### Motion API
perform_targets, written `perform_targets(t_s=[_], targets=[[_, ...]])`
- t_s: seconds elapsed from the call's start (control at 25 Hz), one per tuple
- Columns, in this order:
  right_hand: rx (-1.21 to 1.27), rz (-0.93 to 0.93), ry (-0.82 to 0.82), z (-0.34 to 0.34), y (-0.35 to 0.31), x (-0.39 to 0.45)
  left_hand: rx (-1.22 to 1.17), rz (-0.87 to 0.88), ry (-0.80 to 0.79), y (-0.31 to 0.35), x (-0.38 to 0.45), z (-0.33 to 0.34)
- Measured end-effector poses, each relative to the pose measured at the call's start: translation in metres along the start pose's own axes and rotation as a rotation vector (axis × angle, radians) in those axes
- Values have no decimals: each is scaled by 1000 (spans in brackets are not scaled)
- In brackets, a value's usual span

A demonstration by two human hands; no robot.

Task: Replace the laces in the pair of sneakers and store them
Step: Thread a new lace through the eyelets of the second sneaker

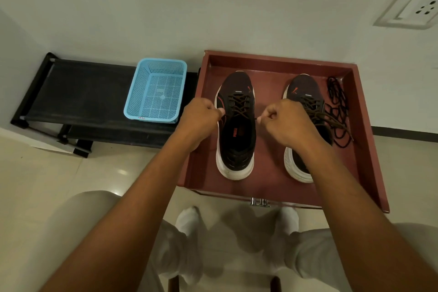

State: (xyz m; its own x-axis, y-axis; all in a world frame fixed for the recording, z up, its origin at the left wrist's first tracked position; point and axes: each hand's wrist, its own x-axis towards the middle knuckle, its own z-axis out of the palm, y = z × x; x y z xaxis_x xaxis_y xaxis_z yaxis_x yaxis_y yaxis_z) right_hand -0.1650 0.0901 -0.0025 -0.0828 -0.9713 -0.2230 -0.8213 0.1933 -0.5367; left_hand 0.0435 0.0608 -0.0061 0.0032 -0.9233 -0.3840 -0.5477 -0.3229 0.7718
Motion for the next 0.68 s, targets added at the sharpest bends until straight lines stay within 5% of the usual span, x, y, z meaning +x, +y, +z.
perform_targets(t_s=[0.28, 0.56, 0.68], targets=[[248, 34, -143, -29, -13, -13, -154, 22, -249, 30, -11, -27], [928, 105, -189, -59, -40, -27, -294, 154, -389, 54, -27, -53], [951, 32, -287, -74, -44, -31, -323, 241, -407, 63, -33, -63]])
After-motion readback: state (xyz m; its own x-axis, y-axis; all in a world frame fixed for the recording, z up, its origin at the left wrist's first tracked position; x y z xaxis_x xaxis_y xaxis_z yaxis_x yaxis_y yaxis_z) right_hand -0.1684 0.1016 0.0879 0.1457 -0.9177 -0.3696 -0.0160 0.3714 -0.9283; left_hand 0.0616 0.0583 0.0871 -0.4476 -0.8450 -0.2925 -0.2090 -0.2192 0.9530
